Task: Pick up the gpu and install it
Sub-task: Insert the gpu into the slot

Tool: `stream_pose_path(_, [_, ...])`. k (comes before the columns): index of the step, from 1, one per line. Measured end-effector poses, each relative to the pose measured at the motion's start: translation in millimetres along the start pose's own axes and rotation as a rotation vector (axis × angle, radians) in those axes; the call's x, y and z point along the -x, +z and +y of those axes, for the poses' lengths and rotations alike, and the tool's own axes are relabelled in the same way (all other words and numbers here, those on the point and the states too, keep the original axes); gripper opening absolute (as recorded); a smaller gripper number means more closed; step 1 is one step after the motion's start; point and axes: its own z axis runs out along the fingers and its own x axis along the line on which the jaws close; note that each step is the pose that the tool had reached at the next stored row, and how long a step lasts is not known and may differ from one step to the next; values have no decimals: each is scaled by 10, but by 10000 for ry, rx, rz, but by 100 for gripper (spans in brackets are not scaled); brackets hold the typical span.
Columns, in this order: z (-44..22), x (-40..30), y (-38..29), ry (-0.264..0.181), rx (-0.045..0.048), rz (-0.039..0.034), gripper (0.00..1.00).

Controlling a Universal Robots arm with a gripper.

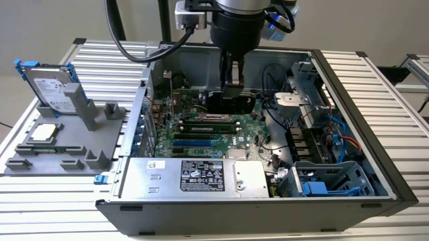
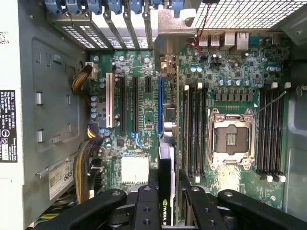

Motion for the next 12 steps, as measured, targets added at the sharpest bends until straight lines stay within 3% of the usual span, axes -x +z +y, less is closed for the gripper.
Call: stream_pose_path(12, [0, 1, 35, 0, 0, 0, 0])
